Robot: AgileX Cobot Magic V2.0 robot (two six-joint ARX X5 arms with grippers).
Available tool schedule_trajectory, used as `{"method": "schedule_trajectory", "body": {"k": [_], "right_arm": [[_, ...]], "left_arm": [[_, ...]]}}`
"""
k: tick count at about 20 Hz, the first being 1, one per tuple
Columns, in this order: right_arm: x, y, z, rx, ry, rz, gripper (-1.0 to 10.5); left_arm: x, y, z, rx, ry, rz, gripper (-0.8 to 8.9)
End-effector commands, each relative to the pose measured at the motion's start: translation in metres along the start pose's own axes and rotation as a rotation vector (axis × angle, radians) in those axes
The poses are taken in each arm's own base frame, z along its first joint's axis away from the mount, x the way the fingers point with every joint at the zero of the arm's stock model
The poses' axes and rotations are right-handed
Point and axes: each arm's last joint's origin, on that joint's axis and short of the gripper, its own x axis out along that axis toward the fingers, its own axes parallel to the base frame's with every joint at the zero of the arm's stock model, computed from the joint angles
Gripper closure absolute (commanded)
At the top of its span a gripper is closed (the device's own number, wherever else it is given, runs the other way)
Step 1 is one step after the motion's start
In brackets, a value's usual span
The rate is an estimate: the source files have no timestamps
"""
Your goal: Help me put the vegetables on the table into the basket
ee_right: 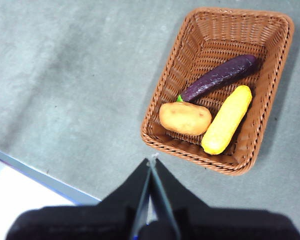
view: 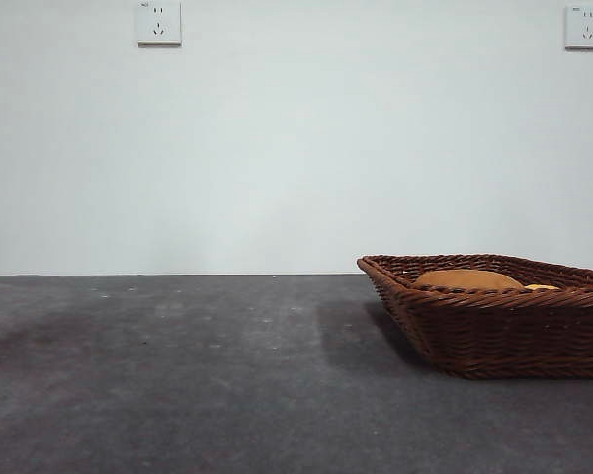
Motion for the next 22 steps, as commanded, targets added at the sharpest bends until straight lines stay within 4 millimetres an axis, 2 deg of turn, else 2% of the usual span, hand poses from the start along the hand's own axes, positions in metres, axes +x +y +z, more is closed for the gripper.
{"method": "schedule_trajectory", "body": {"k": [1,9,18,22], "right_arm": [[0.001,0.0,-0.003,0.018,0.023,0.002,9.5],[0.012,-0.01,0.004,0.029,0.075,-0.116,9.5],[0.039,-0.028,0.018,0.061,0.189,-0.221,9.5],[0.052,-0.035,0.023,0.075,0.234,-0.235,9.5]], "left_arm": [[0.0,0.0,0.001,0.011,-0.002,-0.005,8.18],[0.0,0.0,0.001,0.011,-0.002,-0.005,8.17],[0.0,0.0,0.001,0.011,-0.005,-0.005,8.17],[0.0,0.001,0.01,0.057,-0.099,0.007,8.17]]}}
